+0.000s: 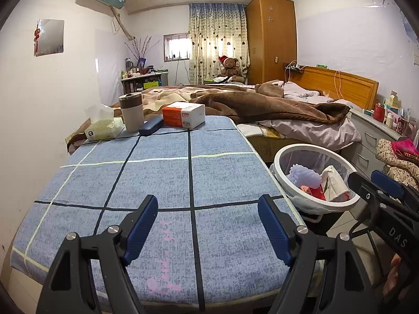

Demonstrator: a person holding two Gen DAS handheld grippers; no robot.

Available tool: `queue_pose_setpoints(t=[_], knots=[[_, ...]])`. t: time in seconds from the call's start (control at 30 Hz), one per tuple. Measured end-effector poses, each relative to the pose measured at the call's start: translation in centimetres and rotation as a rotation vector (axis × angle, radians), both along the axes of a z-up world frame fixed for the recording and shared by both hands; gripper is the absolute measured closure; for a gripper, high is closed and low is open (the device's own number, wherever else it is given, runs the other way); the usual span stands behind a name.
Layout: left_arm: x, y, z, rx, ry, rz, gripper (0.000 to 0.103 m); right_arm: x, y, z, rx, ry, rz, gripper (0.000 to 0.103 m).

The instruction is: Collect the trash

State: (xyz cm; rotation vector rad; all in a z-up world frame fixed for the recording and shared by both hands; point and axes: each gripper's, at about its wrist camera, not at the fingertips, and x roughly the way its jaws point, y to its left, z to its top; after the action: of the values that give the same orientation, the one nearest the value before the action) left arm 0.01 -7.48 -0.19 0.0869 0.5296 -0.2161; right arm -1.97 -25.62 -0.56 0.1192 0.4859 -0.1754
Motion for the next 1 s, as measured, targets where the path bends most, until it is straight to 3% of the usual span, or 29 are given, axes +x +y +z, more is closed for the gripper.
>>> queue_pose_setpoints(t=[1.0], knots=[[-0.04, 0.27, 0.49, -0.004, -0.006, 0.009, 0.022, -0.15, 0.49, 0.38, -0.004, -0.003, 0.003, 0.043]])
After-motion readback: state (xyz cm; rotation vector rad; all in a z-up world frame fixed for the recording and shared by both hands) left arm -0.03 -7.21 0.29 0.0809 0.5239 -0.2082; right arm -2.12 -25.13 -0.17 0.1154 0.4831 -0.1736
